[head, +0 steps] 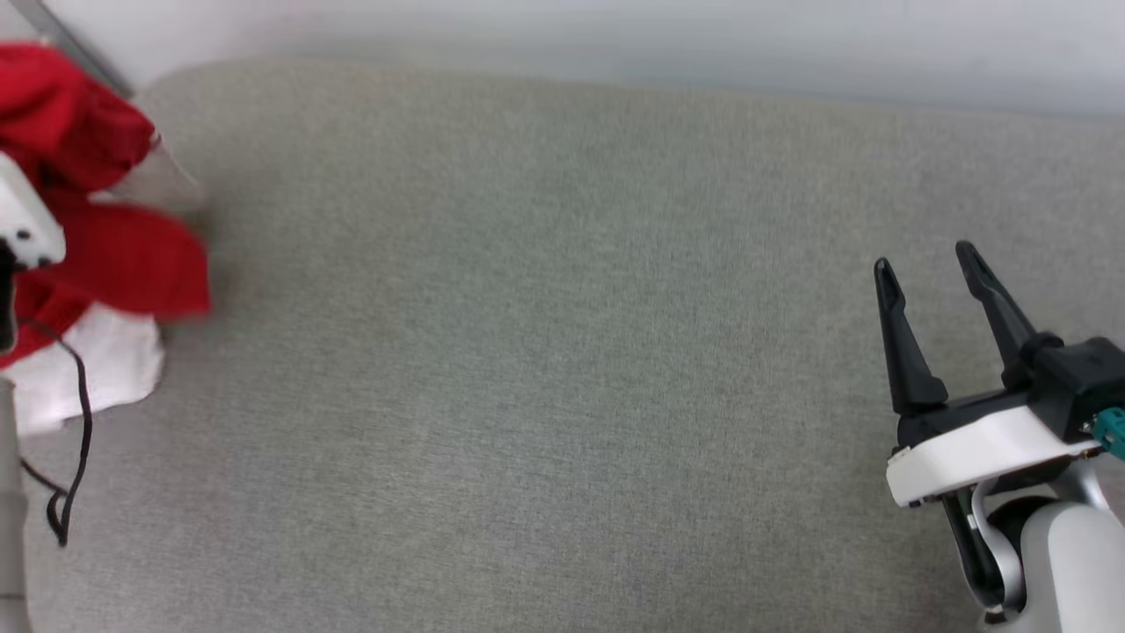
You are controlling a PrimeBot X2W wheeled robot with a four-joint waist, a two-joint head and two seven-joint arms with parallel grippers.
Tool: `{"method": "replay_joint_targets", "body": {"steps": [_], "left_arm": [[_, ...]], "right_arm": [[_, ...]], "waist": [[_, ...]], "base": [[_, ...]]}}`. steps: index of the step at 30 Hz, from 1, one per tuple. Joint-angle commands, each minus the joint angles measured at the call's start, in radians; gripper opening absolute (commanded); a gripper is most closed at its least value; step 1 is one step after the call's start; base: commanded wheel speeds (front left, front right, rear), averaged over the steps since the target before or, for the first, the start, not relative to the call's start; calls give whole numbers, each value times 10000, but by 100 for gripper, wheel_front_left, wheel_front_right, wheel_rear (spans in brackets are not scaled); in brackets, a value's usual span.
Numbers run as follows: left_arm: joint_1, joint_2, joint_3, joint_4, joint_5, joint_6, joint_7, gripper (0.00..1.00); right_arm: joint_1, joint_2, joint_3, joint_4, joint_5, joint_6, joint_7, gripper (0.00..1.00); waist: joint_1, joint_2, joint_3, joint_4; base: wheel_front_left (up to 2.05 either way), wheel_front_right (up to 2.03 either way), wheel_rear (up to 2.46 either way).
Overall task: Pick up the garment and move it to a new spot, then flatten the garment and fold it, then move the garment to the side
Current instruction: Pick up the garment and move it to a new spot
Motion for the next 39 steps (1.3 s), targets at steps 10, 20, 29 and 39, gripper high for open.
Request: {"method": "replay_joint_targets", "body": {"steps": [10, 20, 29, 39], "left_arm": [[-814, -1254, -861, -435, 209, -299, -2622, 0], [136, -3298, -2351, -1294, -19, -1010, -3710, 0], [2179, -4426, -4803, -2123, -629, -1486, -4155, 0], [5256, -4493, -7430, -1895, -1808, -784, -3611, 7]], "right_arm": [[872, 345, -443, -103, -148, -3, 51, 100], [1420, 434, -573, -385, -192, -3, 342, 100], [1681, 440, -643, -662, -3, -3, 490, 100], [1728, 439, -594, -560, 245, -3, 389, 100]], "waist": [[0, 0, -1509, -278], [0, 0, -2094, -1499], [0, 0, -1791, -2336], [0, 0, -1461, -2506]], "base": [[0, 0, 0], [0, 0, 0], [0, 0, 0], [0, 0, 0]]}}
